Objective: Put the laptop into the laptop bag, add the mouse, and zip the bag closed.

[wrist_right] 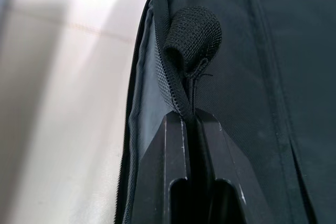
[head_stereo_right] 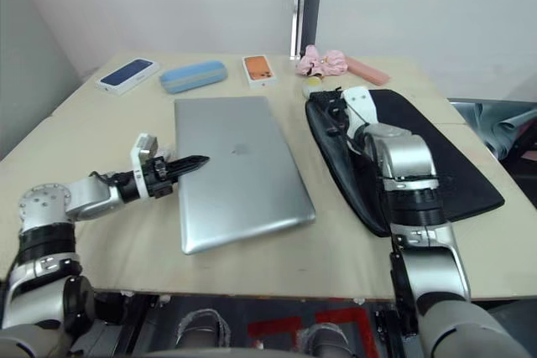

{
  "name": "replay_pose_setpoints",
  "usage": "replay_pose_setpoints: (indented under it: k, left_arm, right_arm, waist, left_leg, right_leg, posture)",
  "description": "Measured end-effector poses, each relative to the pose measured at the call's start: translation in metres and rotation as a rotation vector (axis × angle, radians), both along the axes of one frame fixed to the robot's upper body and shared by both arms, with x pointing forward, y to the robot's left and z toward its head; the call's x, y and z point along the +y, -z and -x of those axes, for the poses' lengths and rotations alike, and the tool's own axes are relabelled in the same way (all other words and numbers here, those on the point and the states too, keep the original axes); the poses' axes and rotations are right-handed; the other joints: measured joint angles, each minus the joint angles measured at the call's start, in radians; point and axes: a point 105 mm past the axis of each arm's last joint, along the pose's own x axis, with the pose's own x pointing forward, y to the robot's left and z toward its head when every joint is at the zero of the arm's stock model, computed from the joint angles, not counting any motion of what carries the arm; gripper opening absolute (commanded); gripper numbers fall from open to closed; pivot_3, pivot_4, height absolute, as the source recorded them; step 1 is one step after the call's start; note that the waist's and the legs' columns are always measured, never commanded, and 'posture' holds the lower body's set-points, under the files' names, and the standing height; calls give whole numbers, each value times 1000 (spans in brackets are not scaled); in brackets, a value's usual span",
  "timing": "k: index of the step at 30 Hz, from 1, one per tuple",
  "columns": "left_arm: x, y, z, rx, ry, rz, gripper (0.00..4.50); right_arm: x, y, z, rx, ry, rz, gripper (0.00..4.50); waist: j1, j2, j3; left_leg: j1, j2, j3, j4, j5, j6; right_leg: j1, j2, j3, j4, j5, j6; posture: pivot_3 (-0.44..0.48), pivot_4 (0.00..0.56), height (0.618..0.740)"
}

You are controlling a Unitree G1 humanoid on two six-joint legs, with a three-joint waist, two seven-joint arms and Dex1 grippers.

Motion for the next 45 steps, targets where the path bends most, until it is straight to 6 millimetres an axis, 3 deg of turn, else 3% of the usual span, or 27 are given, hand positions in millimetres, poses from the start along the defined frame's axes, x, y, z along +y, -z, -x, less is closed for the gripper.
replay_pose_setpoints:
  k: [5,10,16,30,37,45]
  left_arm:
    - [-17,1,0,30,-20,97,282]
    - [-38,6,-7,114,-45,137,282]
    - [-61,-3,-1,100,24,160,282]
    - [-92,8,9,88,188,59,282]
    - [-101,0,-10,36,178,55,282]
    - [-108,12,-34,53,121,18,282]
  right_arm:
    - [3,-7,9,20,-1,-11,27]
    - [13,-30,14,-25,-24,-6,27]
    - [13,-28,16,-11,-18,-5,27]
    - [16,-25,17,6,-14,-16,27]
    - [29,-26,21,-1,-44,-37,27]
    - [45,-16,30,34,-66,-80,27]
  waist:
    - [0,0,0]
    - [3,0,0]
    - [5,0,0]
    - [1,1,0]
    - [-1,1,0]
    - [5,1,0]
  left_leg:
    - [0,0,0,0,0,0]
    - [0,0,0,0,0,0]
    - [0,0,1,0,0,0]
    - [1,0,1,1,0,0]
    - [1,0,2,1,1,0]
    - [1,-1,2,1,1,0]
  right_leg:
    - [0,0,0,0,0,0]
    - [0,0,1,0,1,1]
    - [0,0,1,-1,1,1]
    - [0,0,3,1,1,3]
    - [0,0,3,1,2,3]
    - [-1,0,3,1,2,3]
  posture:
    - [0,150,740]
    - [0,150,740]
    - [0,150,740]
    - [0,150,740]
    - [0,150,740]
    - [0,150,740]
